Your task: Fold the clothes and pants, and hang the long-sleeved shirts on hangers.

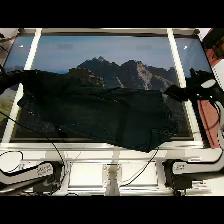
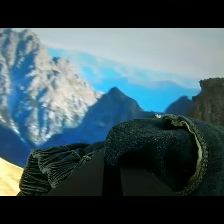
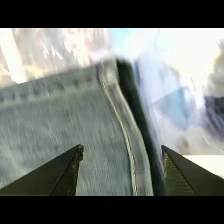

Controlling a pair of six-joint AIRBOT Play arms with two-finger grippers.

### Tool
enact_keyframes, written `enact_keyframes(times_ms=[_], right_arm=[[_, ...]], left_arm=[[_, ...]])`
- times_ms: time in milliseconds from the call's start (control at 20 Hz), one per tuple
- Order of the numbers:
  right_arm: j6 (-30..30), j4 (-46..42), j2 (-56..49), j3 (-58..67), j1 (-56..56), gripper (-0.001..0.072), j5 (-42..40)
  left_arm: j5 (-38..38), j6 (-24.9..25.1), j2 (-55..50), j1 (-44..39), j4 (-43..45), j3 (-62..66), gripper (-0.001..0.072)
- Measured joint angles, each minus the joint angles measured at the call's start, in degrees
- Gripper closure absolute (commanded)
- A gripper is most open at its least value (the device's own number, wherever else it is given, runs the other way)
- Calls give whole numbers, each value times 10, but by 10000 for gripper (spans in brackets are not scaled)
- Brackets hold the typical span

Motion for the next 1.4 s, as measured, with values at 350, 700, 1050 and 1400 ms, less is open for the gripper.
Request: enact_keyframes(times_ms=[350,700,1050,1400], right_arm=[[-33,29,-127,103,25,162,63],[-52,-23,-151,139,84,694,62],[-56,-40,-146,292,111,694,64],[-92,-48,-123,478,115,695,71]], left_arm=[[-5,-2,0,0,0,0,662],[-8,-2,0,0,0,0,662],[-2,-2,4,0,0,0,663],[58,-2,46,2,0,1,663]])
